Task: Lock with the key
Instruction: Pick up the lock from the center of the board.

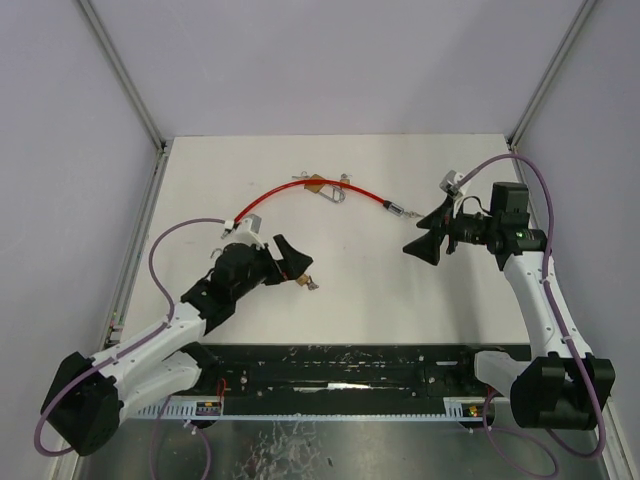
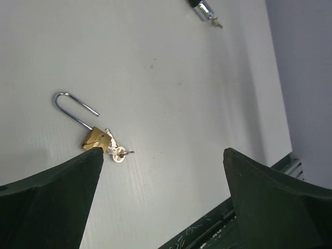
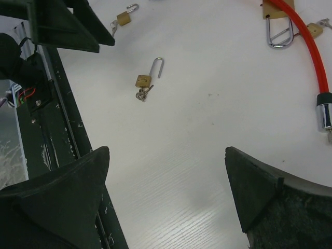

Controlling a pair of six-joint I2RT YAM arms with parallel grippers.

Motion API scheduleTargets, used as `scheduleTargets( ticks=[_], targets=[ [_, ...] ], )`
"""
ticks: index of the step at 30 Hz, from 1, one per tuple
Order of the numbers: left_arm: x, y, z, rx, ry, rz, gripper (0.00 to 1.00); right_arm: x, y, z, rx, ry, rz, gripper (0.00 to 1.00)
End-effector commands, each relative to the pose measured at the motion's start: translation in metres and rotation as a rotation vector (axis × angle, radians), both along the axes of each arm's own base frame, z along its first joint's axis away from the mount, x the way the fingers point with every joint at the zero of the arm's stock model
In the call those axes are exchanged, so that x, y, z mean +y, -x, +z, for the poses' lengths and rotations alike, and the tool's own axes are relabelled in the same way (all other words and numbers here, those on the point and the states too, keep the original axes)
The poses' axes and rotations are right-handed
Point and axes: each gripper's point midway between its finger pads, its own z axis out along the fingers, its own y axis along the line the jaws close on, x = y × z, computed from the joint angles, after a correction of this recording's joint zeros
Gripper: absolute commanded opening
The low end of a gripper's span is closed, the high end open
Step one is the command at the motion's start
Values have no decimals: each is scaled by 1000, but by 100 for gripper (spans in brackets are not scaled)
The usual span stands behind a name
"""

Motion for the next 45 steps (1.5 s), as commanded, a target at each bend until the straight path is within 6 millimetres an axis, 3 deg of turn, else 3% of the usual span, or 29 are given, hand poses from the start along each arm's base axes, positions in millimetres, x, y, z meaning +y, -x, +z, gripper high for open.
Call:
scheduleTargets(
  ticks=[1, 8, 11, 14, 16, 24, 32, 45],
  targets=[
    [5, -16, -16, 41, -132, 44, 96, 8, 12, 9, -78, -16, 112, 99],
    [14, -26, -46, 152, -340, 166, 87, 4, 6, 2, -65, 11, 86, 99],
    [16, -21, -57, 220, -424, 236, 76, 4, 6, 2, -66, 17, 80, 99],
    [20, -16, -72, 313, -476, 331, 55, 2, 4, 1, -65, 24, 71, 99],
    [21, -14, -81, 375, -494, 376, 48, 2, 3, 1, -62, 25, 68, 99],
    [12, -19, -99, 459, -565, 435, 49, 2, 3, 1, -57, 22, 65, 99],
    [3, -26, -111, 485, -550, 473, 62, 2, 3, 0, -49, 21, 62, 99],
    [7, -26, -130, 541, -624, 526, 57, 3, 3, -1, -42, 18, 63, 99]
  ],
)
